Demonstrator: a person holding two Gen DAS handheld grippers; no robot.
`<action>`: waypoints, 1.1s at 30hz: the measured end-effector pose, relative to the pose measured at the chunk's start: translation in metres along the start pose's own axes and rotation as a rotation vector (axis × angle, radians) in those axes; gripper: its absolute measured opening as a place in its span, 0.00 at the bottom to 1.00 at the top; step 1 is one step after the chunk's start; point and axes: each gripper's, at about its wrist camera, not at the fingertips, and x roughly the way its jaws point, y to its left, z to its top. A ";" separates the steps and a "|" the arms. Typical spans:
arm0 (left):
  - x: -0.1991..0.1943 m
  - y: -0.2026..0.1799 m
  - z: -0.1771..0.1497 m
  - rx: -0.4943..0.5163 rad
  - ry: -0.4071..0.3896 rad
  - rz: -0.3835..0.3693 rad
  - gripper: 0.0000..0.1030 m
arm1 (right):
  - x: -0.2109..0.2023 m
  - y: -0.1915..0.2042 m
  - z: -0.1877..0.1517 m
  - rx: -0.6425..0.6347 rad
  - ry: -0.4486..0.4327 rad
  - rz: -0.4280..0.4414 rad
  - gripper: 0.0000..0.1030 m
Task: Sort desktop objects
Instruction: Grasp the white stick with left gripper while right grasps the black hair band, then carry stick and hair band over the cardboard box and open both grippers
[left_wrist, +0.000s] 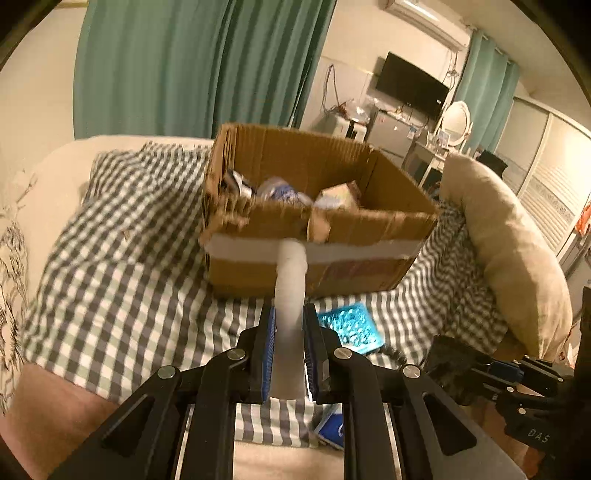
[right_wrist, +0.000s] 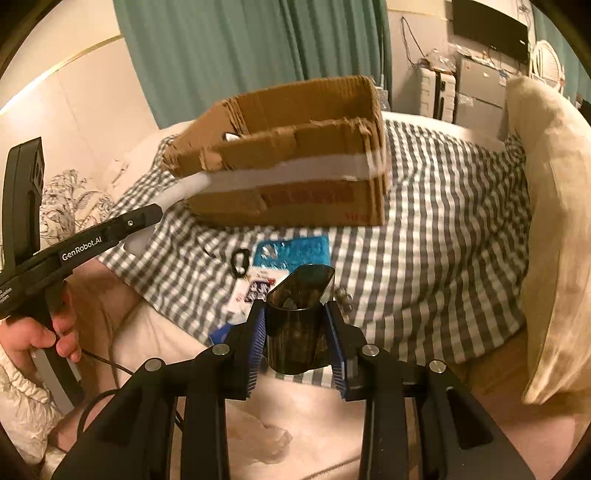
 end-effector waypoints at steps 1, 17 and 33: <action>-0.002 0.000 0.003 0.000 -0.005 -0.005 0.14 | -0.002 0.001 0.003 -0.006 -0.009 0.003 0.30; -0.020 -0.019 0.051 0.070 -0.076 -0.028 0.14 | -0.023 0.022 0.068 -0.115 -0.117 0.027 0.29; -0.015 -0.037 0.152 0.161 -0.203 -0.039 0.14 | -0.033 0.023 0.184 -0.186 -0.290 -0.019 0.29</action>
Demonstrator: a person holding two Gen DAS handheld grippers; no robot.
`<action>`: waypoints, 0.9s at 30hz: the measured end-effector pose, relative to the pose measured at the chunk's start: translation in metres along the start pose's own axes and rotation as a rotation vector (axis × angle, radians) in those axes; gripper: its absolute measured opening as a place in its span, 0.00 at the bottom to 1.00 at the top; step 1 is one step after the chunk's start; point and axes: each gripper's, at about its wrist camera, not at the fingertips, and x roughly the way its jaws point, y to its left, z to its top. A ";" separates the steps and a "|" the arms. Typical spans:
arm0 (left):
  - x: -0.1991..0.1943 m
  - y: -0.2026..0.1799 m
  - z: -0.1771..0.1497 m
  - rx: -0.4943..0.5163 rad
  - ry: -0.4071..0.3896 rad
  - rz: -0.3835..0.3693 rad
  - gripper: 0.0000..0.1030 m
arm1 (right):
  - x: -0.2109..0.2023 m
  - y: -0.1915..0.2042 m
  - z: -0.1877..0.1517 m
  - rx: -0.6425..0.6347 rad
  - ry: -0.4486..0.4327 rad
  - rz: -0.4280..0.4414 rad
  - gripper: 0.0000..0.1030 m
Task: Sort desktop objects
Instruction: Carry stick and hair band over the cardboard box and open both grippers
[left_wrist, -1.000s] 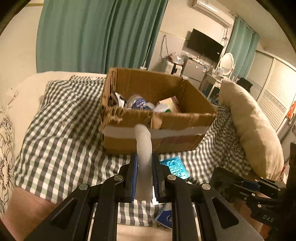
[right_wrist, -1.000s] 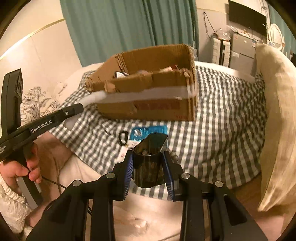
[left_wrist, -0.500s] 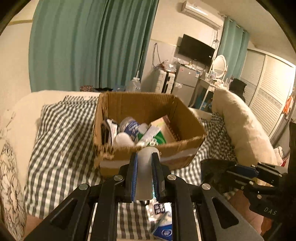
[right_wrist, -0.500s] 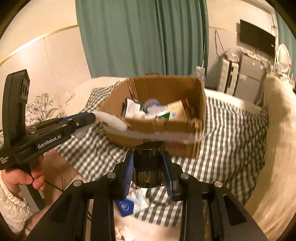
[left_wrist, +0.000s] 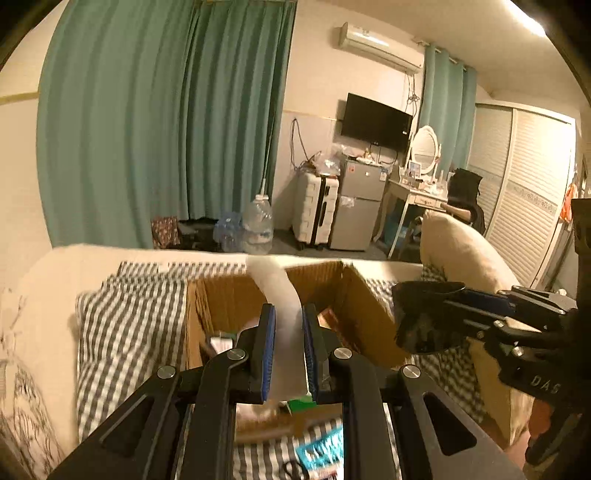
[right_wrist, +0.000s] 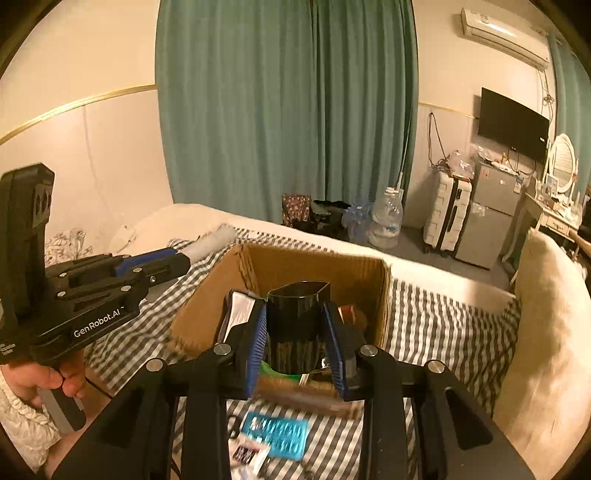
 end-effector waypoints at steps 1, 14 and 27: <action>0.007 0.001 0.005 -0.001 0.002 -0.003 0.14 | 0.004 -0.004 0.005 -0.001 0.000 -0.001 0.29; 0.125 0.035 -0.010 -0.110 0.139 -0.049 0.14 | 0.123 -0.046 0.004 0.084 0.106 0.027 0.29; 0.116 0.063 -0.032 -0.239 0.126 -0.031 0.77 | 0.111 -0.059 -0.015 0.096 0.038 0.029 0.52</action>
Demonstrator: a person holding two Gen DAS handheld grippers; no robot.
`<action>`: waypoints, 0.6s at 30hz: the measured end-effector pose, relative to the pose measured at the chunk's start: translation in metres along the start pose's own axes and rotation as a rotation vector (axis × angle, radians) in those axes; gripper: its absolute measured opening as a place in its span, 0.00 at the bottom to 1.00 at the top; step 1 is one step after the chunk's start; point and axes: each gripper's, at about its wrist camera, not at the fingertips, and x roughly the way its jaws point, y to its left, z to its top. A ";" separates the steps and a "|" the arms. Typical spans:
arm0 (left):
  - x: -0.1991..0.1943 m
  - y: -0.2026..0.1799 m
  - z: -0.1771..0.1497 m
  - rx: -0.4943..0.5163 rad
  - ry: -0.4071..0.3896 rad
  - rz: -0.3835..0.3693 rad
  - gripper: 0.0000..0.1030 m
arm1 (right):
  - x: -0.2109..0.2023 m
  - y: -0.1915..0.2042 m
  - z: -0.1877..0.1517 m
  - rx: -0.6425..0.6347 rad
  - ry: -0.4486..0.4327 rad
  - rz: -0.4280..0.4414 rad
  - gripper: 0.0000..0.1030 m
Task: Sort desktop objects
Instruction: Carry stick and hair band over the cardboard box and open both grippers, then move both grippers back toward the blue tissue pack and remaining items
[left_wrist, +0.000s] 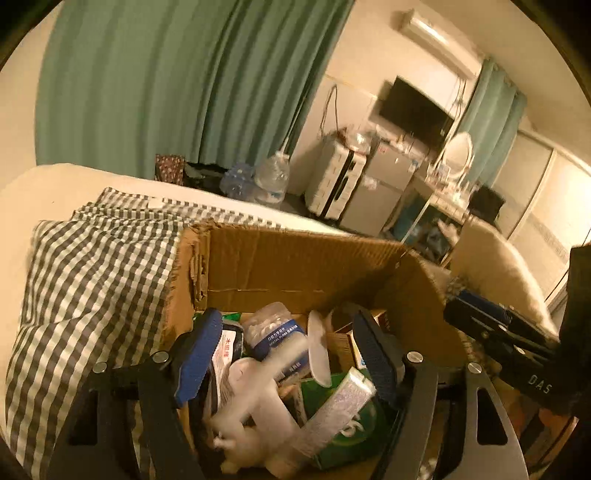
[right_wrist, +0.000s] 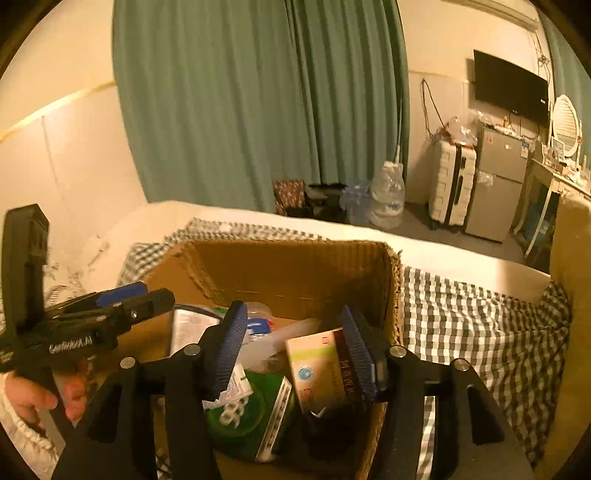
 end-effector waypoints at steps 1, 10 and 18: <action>-0.013 0.001 -0.004 -0.004 -0.021 0.003 0.80 | -0.009 0.002 -0.002 -0.005 -0.007 -0.005 0.52; -0.077 -0.014 -0.074 0.003 0.005 0.007 0.84 | -0.079 0.022 -0.084 0.038 0.050 -0.020 0.56; -0.050 -0.026 -0.168 0.094 0.292 0.052 0.84 | -0.069 0.045 -0.170 0.048 0.285 0.009 0.56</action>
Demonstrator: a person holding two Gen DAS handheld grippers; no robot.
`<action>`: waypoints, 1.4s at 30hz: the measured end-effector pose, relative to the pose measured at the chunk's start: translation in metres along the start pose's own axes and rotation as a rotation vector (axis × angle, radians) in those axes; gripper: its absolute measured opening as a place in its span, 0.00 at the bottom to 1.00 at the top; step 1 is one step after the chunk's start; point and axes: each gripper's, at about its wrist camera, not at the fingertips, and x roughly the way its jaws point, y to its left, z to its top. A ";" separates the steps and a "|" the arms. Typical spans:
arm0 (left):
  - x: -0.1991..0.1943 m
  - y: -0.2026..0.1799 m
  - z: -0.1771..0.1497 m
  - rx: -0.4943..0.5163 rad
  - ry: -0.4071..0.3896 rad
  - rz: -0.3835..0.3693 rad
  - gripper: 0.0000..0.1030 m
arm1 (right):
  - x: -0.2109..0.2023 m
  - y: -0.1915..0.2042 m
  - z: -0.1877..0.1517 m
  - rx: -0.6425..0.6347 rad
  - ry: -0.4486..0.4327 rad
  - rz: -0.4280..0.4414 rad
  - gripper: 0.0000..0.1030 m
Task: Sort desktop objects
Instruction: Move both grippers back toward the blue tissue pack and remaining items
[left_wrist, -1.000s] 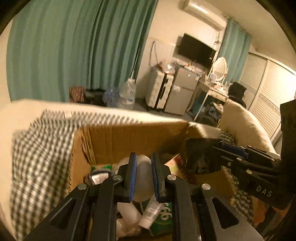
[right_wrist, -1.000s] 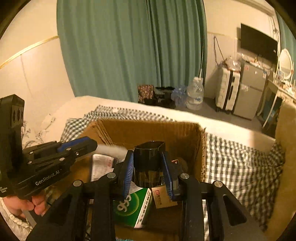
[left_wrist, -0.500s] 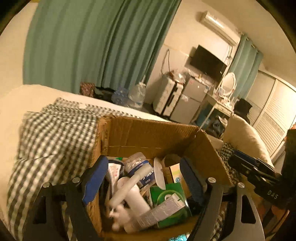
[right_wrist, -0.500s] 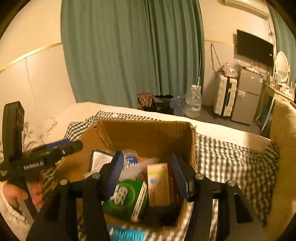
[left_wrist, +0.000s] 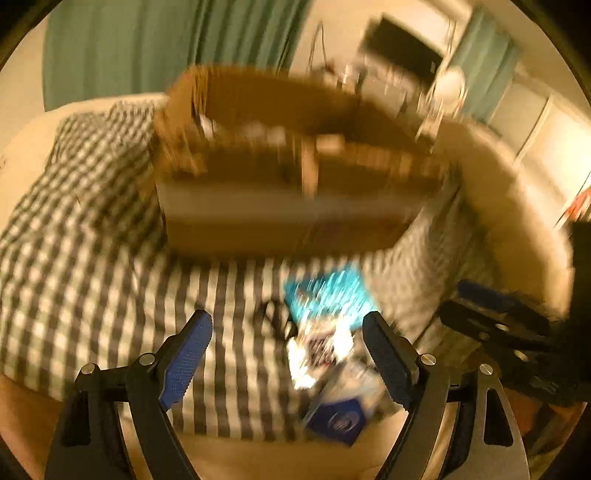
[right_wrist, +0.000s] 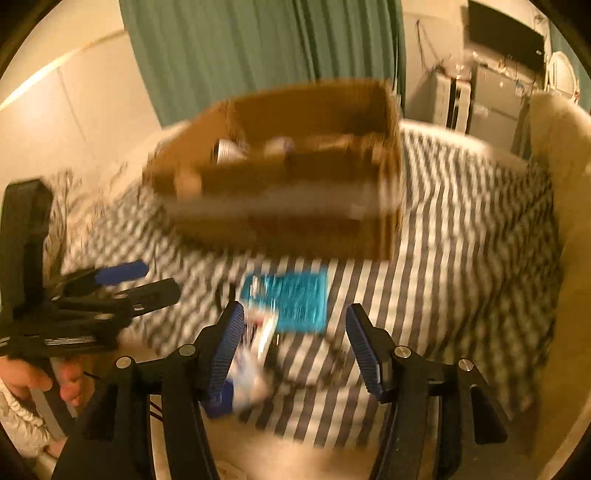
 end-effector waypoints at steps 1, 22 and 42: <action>0.007 -0.003 -0.004 0.012 0.027 0.020 0.84 | 0.003 0.001 -0.006 -0.001 0.022 -0.004 0.56; 0.040 -0.001 -0.040 0.015 0.125 0.044 0.84 | 0.035 0.039 -0.109 -0.044 0.502 0.154 0.46; 0.043 -0.006 -0.042 0.041 0.130 0.046 0.84 | -0.009 0.023 -0.070 -0.043 0.099 -0.038 0.06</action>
